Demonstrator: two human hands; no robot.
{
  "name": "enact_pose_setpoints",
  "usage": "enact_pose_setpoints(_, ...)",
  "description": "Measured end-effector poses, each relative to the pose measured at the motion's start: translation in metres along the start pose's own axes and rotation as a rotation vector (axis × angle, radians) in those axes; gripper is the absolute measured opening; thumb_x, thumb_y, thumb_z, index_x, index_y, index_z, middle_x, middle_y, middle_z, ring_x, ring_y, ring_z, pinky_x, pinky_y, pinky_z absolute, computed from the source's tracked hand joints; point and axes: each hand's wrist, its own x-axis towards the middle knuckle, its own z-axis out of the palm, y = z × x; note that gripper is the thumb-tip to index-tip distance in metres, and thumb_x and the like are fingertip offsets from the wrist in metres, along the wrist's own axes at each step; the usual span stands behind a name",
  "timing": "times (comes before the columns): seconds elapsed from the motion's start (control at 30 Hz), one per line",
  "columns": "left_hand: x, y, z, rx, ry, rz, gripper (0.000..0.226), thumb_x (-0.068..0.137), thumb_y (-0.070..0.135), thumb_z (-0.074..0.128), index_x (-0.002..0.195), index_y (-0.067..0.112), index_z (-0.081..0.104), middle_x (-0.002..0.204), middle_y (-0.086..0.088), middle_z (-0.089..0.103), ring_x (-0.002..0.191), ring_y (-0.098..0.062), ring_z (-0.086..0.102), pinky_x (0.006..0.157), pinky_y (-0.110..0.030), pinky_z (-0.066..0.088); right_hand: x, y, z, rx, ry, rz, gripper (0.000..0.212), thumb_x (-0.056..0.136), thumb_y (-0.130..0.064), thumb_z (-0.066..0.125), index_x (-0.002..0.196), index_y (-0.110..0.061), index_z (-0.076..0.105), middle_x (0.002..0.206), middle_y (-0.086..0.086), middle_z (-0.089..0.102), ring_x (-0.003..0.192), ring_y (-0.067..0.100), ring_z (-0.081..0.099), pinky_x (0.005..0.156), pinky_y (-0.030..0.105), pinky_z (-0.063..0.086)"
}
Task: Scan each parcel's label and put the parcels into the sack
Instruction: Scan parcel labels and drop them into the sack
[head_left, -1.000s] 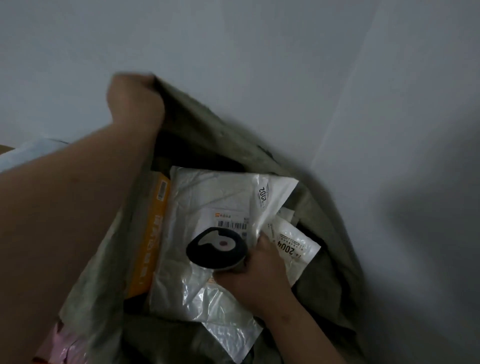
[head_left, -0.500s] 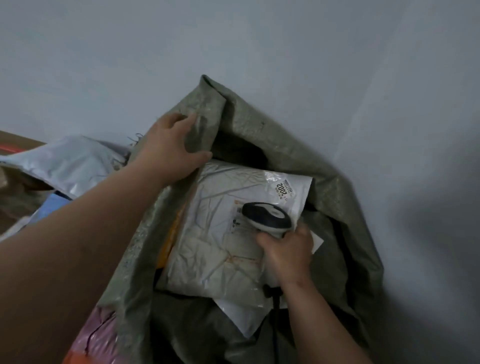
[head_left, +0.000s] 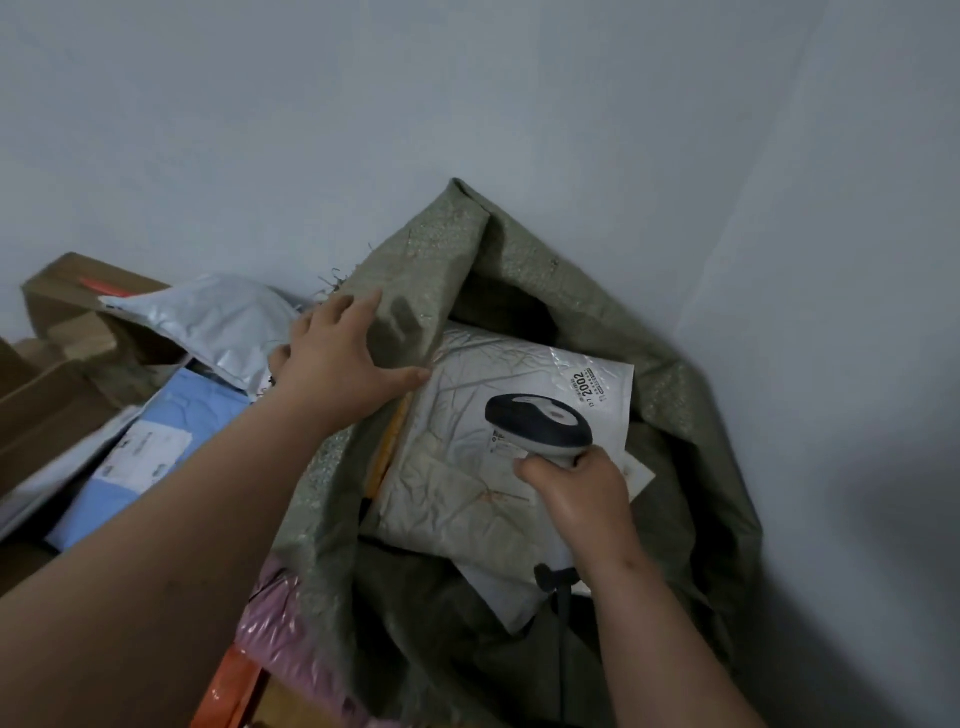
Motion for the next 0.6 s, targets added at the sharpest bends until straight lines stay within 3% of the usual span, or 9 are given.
enact_pose_setpoints(0.1,-0.025,-0.016,-0.002,-0.063,0.012,-0.046,0.103,0.073,0.07,0.071,0.156,0.038,0.019,0.163,-0.002,0.02,0.148,-0.033,0.018,0.112,-0.062,0.02,-0.016,0.0,0.006,0.058,-0.035,0.053,0.019,0.078,-0.016,0.077,0.083,0.002,0.072,0.065,0.0,0.066,0.054,0.0,0.06,0.05,0.017,0.046)
enact_pose_setpoints(0.2,-0.051,-0.031,-0.008,-0.143,0.078,-0.091,0.095,0.076,0.066,0.07,0.155,0.036,0.026,0.16,-0.002,0.028,0.145,-0.032,0.024,0.111,-0.061,0.024,-0.035,-0.002,0.015,0.079,-0.074,0.102,0.006,0.077,-0.02,0.079,0.078,-0.016,0.075,0.07,-0.005,0.069,0.07,0.01,0.065,0.061,0.025,0.047)
enact_pose_setpoints(0.27,-0.069,-0.043,-0.013,-0.215,0.141,-0.135,0.088,0.08,0.062,0.07,0.154,0.034,0.031,0.158,-0.004,0.031,0.144,-0.032,0.027,0.111,-0.06,0.025,-0.05,-0.004,0.022,0.078,-0.11,0.107,0.007,0.076,-0.021,0.08,0.077,-0.019,0.074,0.069,-0.01,0.07,0.07,0.006,0.066,0.059,0.021,0.047)
enact_pose_setpoints(0.33,-0.086,-0.059,-0.017,-0.299,0.192,-0.184,0.081,0.083,0.057,0.07,0.152,0.03,0.035,0.156,-0.007,0.033,0.143,-0.033,0.03,0.112,-0.06,0.027,-0.069,-0.006,0.031,0.052,-0.147,0.096,0.011,0.076,-0.022,0.08,0.071,-0.02,0.071,0.058,-0.016,0.067,0.057,-0.002,0.063,0.048,0.014,0.043)
enact_pose_setpoints(0.4,-0.106,-0.08,-0.018,-0.361,0.231,-0.218,0.074,0.086,0.052,0.069,0.149,0.025,0.041,0.152,-0.01,0.039,0.139,-0.034,0.035,0.11,-0.06,0.031,-0.09,-0.007,0.041,0.041,-0.176,0.103,0.011,0.075,-0.022,0.081,0.071,-0.019,0.072,0.055,-0.014,0.068,0.052,-0.002,0.063,0.044,0.013,0.043)
enact_pose_setpoints(0.47,-0.13,-0.101,-0.015,-0.377,0.239,-0.236,0.068,0.087,0.048,0.07,0.145,0.019,0.047,0.143,-0.014,0.047,0.132,-0.034,0.042,0.106,-0.057,0.038,-0.114,-0.005,0.052,0.018,-0.192,0.128,0.012,0.076,-0.023,0.082,0.077,-0.015,0.074,0.06,-0.008,0.071,0.059,0.007,0.068,0.052,0.021,0.047)
enact_pose_setpoints(0.6,-0.187,-0.145,0.003,-0.405,0.11,-0.265,0.063,0.087,0.044,0.07,0.137,0.011,0.054,0.128,-0.017,0.056,0.117,-0.035,0.054,0.098,-0.05,0.048,-0.166,0.014,0.077,-0.005,-0.176,0.18,0.015,0.077,-0.023,0.082,0.083,-0.012,0.074,0.068,0.0,0.073,0.065,0.016,0.069,0.058,0.024,0.05)
